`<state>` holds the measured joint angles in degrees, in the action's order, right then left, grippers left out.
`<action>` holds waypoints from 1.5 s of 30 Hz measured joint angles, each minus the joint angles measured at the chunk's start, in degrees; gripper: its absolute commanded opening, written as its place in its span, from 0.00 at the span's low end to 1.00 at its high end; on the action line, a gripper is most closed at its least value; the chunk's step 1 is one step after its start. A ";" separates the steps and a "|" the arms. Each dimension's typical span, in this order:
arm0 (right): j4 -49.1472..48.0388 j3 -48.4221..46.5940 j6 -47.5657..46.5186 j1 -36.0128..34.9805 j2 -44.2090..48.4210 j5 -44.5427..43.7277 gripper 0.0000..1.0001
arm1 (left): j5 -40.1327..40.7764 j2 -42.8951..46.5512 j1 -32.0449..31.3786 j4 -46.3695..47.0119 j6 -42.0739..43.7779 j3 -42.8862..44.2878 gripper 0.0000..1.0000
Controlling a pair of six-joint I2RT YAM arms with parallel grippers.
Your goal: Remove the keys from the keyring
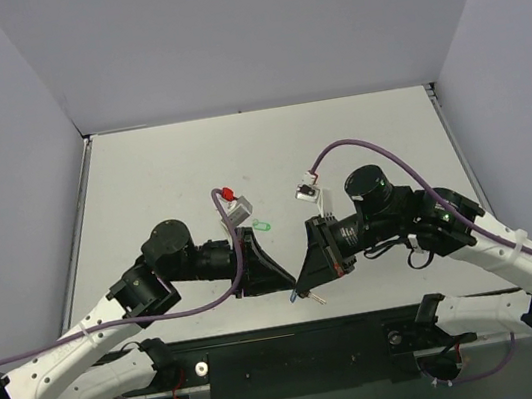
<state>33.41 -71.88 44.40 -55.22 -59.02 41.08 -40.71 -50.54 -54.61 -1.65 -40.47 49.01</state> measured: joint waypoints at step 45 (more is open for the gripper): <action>-14.75 2.23 -0.15 -1.77 9.20 -18.32 0.00 | 16.22 8.04 0.28 2.84 -6.58 3.65 0.77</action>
<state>18.65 -69.65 44.25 -56.99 -49.82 22.76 -24.49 -42.50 -54.33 1.19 -47.05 52.66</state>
